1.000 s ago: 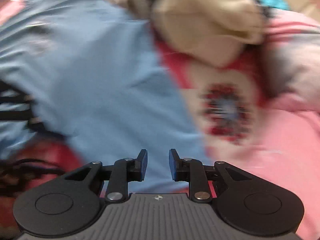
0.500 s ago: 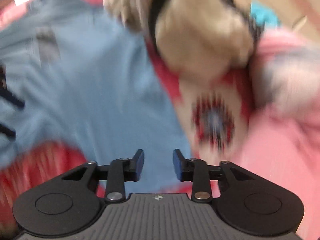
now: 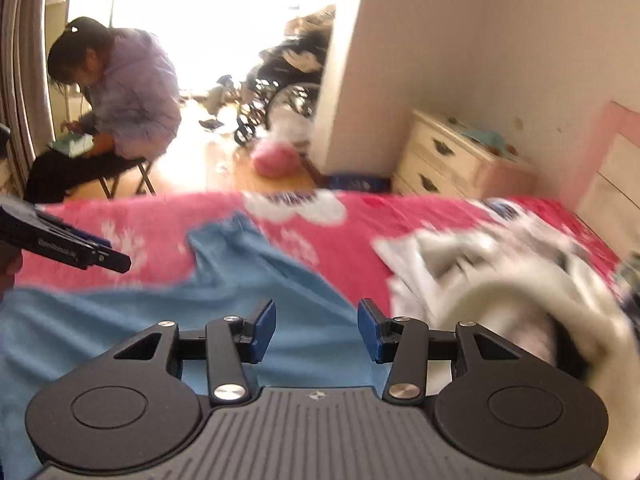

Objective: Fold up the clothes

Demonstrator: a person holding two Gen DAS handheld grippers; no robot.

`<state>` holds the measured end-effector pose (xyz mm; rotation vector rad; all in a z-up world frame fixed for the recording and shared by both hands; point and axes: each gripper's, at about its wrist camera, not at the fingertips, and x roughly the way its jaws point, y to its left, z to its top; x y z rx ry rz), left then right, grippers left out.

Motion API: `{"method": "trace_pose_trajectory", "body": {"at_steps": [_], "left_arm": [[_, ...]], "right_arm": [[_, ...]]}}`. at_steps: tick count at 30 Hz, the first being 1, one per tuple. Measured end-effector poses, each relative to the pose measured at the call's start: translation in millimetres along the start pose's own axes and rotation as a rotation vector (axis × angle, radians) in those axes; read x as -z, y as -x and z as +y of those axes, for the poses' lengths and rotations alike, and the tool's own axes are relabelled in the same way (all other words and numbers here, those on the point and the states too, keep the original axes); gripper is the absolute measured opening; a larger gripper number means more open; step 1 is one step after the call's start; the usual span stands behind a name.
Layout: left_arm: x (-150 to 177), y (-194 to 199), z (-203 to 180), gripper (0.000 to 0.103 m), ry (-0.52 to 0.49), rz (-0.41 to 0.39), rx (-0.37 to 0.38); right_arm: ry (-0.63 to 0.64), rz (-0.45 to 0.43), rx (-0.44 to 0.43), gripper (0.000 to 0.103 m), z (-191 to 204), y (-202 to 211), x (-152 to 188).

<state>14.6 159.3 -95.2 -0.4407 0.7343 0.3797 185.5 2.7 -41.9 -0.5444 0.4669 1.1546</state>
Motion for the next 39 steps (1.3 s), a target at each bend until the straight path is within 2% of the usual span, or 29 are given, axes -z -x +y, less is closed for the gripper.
{"method": "trace_pose_trajectory", "body": {"at_steps": [2,6,9,11,15,17,18,19,20,25,29,36,37,38,39], "left_arm": [[-14,-8,18,0.044,0.07,-0.029,-0.069],[-34,-32,36,0.044,0.184,-0.069,-0.121],[-42,-56,36,0.044,0.201,-0.069,-0.104],[-45,-71,35,0.044,0.189,-0.085,-0.121],[-46,-88,47,0.043,0.196,-0.077,-0.234],[-47,-93,54,0.043,0.229,-0.067,-0.243],[-48,-95,57,0.043,0.245,-0.064,-0.239],[-49,-98,60,0.043,0.25,-0.063,-0.236],[-50,-100,62,0.042,0.256,-0.061,-0.232],[-53,-110,67,0.037,0.258,-0.069,-0.204],[-52,-112,67,0.037,0.238,-0.078,-0.174],[-52,-121,67,0.037,0.216,-0.077,-0.124],[-52,-120,67,0.037,0.217,-0.081,-0.115],[-51,-119,69,0.037,0.221,-0.082,-0.1],[-50,-119,70,0.037,0.225,-0.083,-0.084]], "right_arm": [[0.028,0.003,0.01,0.048,15,-34,-19],[0.086,0.025,-0.021,0.045,41,-99,-34],[0.154,0.046,-0.044,0.042,63,-143,-40],[0.2,0.066,-0.062,0.039,75,-167,-40],[0.278,0.102,-0.092,0.039,96,-208,-41],[0.306,0.112,-0.101,0.038,101,-217,-40],[0.305,0.127,-0.095,0.036,100,-223,-40],[0.305,0.142,-0.089,0.006,100,-229,-40],[0.303,0.156,-0.083,0.004,99,-234,-39],[0.093,0.075,-0.046,0.003,63,-232,-54],[-0.032,0.05,-0.012,0.003,41,-249,-63],[-0.257,0.054,-0.052,0.005,6,-272,-72],[-0.312,0.049,-0.072,0.011,-2,-270,-73],[-0.362,0.051,-0.117,0.026,-11,-267,-72],[-0.411,0.053,-0.163,0.038,-20,-264,-72]]}}
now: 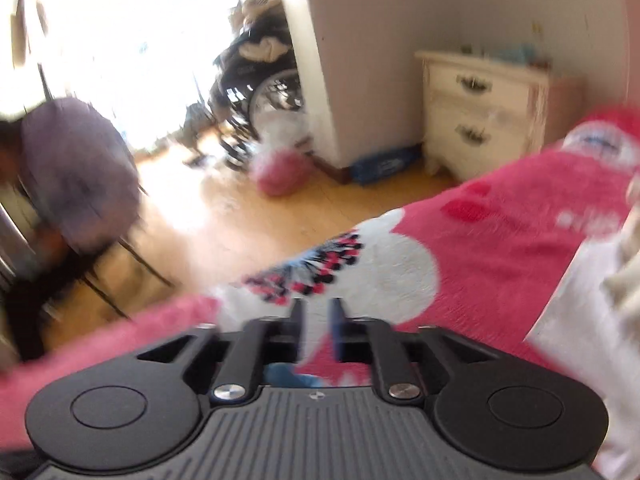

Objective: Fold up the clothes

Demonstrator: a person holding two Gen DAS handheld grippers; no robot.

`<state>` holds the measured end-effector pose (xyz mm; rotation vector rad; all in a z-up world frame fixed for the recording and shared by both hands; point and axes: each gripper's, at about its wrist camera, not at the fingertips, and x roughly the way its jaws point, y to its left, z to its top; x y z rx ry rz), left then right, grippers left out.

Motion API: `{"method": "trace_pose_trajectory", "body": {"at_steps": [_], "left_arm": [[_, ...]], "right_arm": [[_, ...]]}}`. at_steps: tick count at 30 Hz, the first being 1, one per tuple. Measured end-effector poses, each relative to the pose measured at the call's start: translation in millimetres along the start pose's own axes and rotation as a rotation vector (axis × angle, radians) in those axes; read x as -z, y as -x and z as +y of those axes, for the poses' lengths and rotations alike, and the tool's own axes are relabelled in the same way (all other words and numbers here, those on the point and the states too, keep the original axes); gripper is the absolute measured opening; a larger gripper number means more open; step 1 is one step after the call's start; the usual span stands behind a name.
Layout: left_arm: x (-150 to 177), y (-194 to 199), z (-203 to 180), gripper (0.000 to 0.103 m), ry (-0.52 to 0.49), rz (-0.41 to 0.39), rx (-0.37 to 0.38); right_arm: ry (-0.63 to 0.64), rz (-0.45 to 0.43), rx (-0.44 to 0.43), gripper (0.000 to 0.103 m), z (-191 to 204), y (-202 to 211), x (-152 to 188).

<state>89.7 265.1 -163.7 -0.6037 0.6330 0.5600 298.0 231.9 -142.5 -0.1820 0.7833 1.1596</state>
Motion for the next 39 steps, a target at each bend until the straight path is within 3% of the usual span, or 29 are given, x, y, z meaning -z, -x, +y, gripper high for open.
{"method": "trace_pose_trajectory", "body": {"at_steps": [1,2,6,7,8,10,14,17,20,21,22,24,26,29,34,38,39], "left_arm": [[0,1,2,0.037,0.004,0.002,0.015],[1,1,3,0.037,0.003,0.006,0.027],[2,-2,8,0.037,0.0,0.034,0.054],[2,-3,7,0.037,0.002,0.032,0.05],[2,-3,6,0.037,0.004,0.027,0.047],[3,-4,4,0.03,0.006,0.014,0.042],[3,0,2,0.005,-0.024,-0.014,0.039],[1,23,6,0.003,-0.044,-0.124,0.057],[2,42,4,0.004,-0.114,-0.24,0.018],[3,40,5,0.005,-0.119,-0.244,-0.008],[2,33,8,0.006,-0.109,-0.211,-0.018],[-1,19,20,0.021,-0.045,-0.121,0.001],[-2,13,38,0.028,0.08,-0.053,0.06],[-2,13,52,0.032,0.165,-0.035,0.148],[-3,1,44,0.034,0.151,0.044,0.23],[1,-8,35,0.033,0.165,0.034,0.221],[2,-10,34,0.025,0.172,0.025,0.213]], "right_arm": [[-0.047,0.008,-0.045,0.054,-8,4,-3],[-0.044,0.045,-0.059,0.057,-9,1,-4],[-0.03,0.2,-0.08,0.057,-7,-22,-4],[-0.027,0.24,-0.077,0.051,-5,-30,-3],[-0.022,0.261,-0.069,0.034,-2,-36,-1],[-0.005,0.228,-0.07,0.012,4,-31,2],[0.048,0.081,-0.081,0.01,12,0,3],[0.075,-0.039,-0.111,0.01,15,19,4],[0.056,-0.017,-0.075,0.017,13,6,3],[0.038,0.022,-0.063,0.034,11,-3,4],[0.014,0.052,-0.041,0.044,8,-10,5],[-0.039,0.06,-0.022,0.044,1,-14,6],[-0.089,0.048,-0.017,0.054,-8,-12,6],[-0.133,0.028,0.007,0.056,-18,-6,5],[-0.071,0.01,-0.009,0.055,-10,13,-2],[-0.041,-0.002,-0.014,0.055,-1,29,1],[-0.04,-0.001,-0.011,0.055,1,34,4]]}}
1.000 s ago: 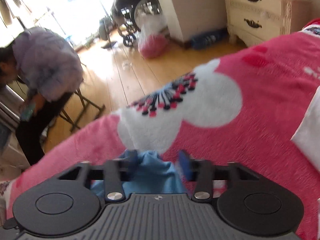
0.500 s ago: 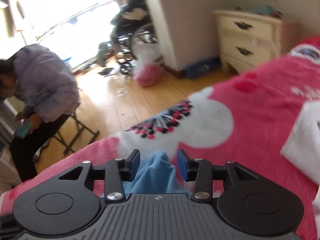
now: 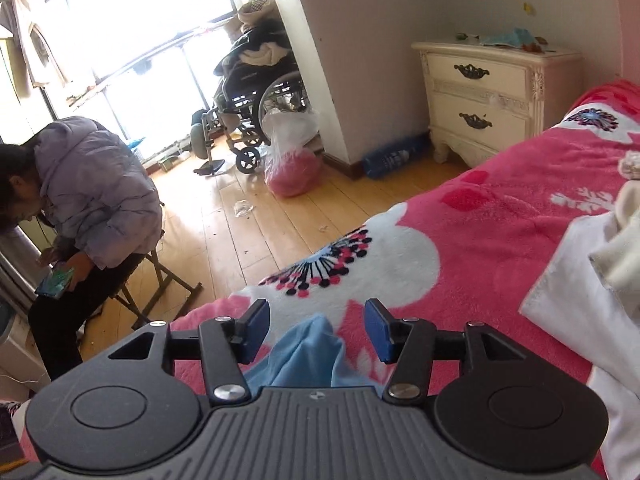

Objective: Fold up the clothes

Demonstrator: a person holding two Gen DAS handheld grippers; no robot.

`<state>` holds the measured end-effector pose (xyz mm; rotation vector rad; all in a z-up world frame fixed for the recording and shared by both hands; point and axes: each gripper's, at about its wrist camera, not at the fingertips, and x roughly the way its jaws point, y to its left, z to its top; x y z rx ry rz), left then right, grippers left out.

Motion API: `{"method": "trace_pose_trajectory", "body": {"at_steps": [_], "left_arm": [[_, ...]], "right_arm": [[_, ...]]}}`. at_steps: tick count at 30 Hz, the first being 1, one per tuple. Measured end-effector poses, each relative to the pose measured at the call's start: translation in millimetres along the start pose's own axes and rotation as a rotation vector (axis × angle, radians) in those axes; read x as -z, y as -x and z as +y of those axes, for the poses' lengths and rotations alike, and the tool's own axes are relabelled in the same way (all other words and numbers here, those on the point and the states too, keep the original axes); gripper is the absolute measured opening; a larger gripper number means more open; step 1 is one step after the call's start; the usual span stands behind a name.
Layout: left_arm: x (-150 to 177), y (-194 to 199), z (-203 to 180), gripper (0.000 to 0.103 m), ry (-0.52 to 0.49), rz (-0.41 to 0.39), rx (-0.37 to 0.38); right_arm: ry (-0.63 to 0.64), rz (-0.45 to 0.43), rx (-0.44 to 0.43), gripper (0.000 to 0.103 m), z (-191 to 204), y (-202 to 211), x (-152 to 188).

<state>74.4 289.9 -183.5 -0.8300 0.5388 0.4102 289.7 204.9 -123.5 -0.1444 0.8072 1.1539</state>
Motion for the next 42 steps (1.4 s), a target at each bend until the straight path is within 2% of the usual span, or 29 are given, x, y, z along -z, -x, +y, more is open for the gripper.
{"method": "trace_pose_trajectory", "body": {"at_steps": [2,4,7,10,12,15,16,17,18,19,20,21,23,27,32,38,42], "left_arm": [[0,2,-2,0.006,0.007,-0.033,-0.016],[0,9,-10,0.005,-0.053,-0.085,-0.019],[9,19,-32,0.006,-0.235,-0.168,-0.021],[23,14,-49,0.006,-0.374,-0.168,-0.035],[34,11,-58,0.006,-0.461,-0.172,-0.056],[45,10,-67,0.006,-0.552,-0.172,-0.06],[47,12,-67,0.006,-0.562,-0.166,-0.056],[49,12,-68,0.006,-0.571,-0.163,-0.053],[50,12,-69,0.006,-0.583,-0.167,-0.053],[51,13,-70,0.006,-0.595,-0.172,-0.055],[52,14,-71,0.006,-0.613,-0.181,-0.059],[53,15,-71,0.006,-0.623,-0.185,-0.06],[53,15,-71,0.008,-0.632,-0.185,-0.066],[49,15,-68,0.022,-0.618,-0.168,-0.063],[43,19,-58,0.023,-0.565,-0.095,-0.023],[41,15,-45,0.027,-0.438,0.017,0.048],[40,17,-33,0.024,-0.32,0.05,0.086]], "right_arm": [[0.006,0.019,-0.034,0.054,4,8,1],[0.022,0.078,-0.083,0.054,11,10,-1],[-0.004,0.208,-0.145,0.054,18,5,-7],[-0.087,0.323,-0.182,0.055,18,-7,-9],[-0.146,0.366,-0.202,0.055,15,-15,-8],[-0.137,0.412,-0.174,0.054,17,-29,0],[-0.131,0.439,-0.168,0.049,19,-33,4],[-0.137,0.454,-0.162,0.036,19,-35,8],[-0.147,0.46,-0.163,0.028,19,-37,10],[-0.157,0.466,-0.163,0.011,18,-39,13],[-0.16,0.456,-0.158,0.006,18,-38,15],[-0.161,0.445,-0.156,0.005,18,-37,15],[-0.164,0.422,-0.155,0.004,16,-33,16],[-0.172,0.369,-0.168,0.004,15,-28,6],[-0.19,0.335,-0.22,0.004,18,-32,-7],[-0.181,0.336,-0.247,0.004,32,-47,-9],[-0.164,0.341,-0.239,0.004,38,-57,-4]]}}
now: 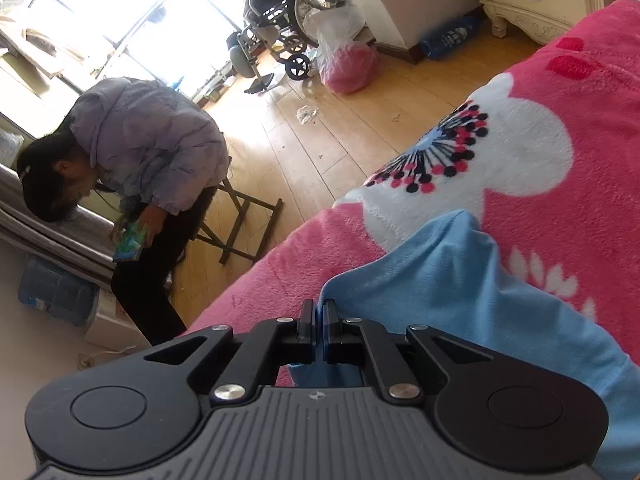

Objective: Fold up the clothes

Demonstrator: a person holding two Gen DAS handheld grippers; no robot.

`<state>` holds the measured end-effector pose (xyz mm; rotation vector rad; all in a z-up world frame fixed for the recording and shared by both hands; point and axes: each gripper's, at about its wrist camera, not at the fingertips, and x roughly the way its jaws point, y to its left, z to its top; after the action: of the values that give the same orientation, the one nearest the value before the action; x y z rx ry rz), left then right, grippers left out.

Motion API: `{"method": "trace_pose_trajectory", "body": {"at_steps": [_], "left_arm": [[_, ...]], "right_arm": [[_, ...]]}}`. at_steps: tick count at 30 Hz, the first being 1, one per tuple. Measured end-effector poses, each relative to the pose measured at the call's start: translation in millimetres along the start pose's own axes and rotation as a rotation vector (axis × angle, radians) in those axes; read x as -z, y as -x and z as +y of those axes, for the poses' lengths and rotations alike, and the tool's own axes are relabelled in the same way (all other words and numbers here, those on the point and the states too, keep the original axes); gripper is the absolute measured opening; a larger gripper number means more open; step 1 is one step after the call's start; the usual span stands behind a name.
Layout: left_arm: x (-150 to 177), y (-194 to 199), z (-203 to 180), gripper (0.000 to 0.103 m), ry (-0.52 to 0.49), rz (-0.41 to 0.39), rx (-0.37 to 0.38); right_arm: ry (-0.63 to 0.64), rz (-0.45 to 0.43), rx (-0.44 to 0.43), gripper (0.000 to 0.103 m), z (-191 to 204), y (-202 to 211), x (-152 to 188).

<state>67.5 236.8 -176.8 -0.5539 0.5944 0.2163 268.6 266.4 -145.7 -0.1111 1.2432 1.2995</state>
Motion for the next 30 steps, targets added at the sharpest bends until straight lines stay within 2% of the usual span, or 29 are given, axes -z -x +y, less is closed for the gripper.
{"method": "trace_pose_trajectory", "body": {"at_steps": [5,7,8,10,11,14,16,18,21,25,26,27,28,29,30], "left_arm": [[-7,-2,23,0.022,0.173,0.024,0.059],[-10,-4,33,0.023,0.26,0.019,0.086],[-11,-5,38,0.023,0.303,0.017,0.1],[-12,-10,45,0.023,0.353,0.017,0.118],[-12,-12,47,0.022,0.368,0.02,0.12],[-10,-11,49,0.012,0.382,0.006,0.115],[-8,-10,50,0.007,0.386,0.0,0.103],[-7,-9,53,0.006,0.407,-0.008,0.105],[-8,-6,57,0.006,0.407,-0.025,0.097],[-12,-10,63,0.009,0.43,-0.012,0.102],[-12,-13,65,0.01,0.447,-0.006,0.103],[-12,-14,66,0.01,0.456,-0.008,0.105],[-12,-15,66,0.01,0.462,-0.011,0.105],[-11,-15,65,0.01,0.45,-0.02,0.094],[-11,-15,63,0.006,0.439,-0.029,0.083]], "right_arm": [[-0.008,0.008,-0.005,0.005,-4,-8,3],[-0.013,0.005,-0.011,0.011,-6,-9,4],[-0.015,-0.002,-0.017,0.019,-8,-5,3],[-0.007,-0.087,-0.033,0.032,-12,14,-1],[-0.001,-0.14,-0.038,0.035,-15,25,-3],[0.01,-0.237,0.023,0.037,-27,51,-11],[0.04,-0.209,0.132,0.04,-35,49,-14],[0.084,-0.132,0.202,0.04,-43,34,-12],[0.099,-0.073,0.264,0.04,-55,14,-6],[0.021,-0.113,0.236,0.039,-71,8,-8],[0.007,-0.119,0.223,0.036,-74,10,-9],[0.008,-0.122,0.218,0.031,-74,10,-10],[0.033,-0.119,0.229,0.01,-72,9,-10],[0.06,-0.121,0.232,0.003,-69,9,-10],[0.086,-0.124,0.236,0.002,-66,9,-10]]}}
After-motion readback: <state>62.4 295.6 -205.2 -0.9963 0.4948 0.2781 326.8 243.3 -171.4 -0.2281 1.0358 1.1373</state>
